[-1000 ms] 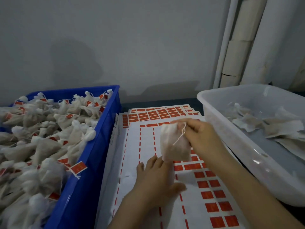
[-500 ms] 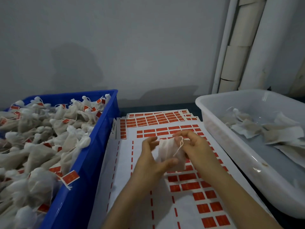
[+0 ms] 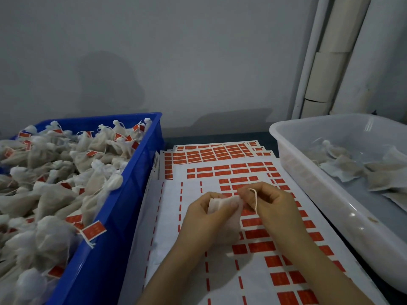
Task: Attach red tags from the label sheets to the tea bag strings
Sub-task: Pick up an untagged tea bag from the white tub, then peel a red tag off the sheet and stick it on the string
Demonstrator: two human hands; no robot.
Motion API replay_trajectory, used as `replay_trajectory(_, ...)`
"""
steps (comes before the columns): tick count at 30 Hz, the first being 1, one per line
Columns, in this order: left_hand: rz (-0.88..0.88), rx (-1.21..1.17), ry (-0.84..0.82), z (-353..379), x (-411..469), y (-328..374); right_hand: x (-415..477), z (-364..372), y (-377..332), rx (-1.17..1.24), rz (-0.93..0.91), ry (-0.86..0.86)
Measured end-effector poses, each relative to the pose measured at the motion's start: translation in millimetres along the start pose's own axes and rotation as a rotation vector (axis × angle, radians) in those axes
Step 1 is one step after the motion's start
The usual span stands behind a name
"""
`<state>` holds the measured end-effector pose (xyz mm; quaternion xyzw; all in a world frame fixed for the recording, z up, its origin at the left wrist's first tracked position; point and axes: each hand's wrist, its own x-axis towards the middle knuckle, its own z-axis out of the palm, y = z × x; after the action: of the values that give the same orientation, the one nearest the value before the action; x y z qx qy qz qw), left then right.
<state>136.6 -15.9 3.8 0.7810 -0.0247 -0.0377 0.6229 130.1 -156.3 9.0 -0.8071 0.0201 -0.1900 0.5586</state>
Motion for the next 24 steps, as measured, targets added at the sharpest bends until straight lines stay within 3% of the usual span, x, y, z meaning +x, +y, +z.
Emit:
replay_trajectory(19, 0.073, -0.114, 0.159, -0.6, 1.1, -2.3, -7.3, 6.0, -4.6, 0.066, -0.071, -0.033)
replay_trajectory(24, 0.112, -0.155, 0.163, -2.4, 0.7, -2.4, -4.3, 2.3, -3.6, 0.111, -0.023, 0.028)
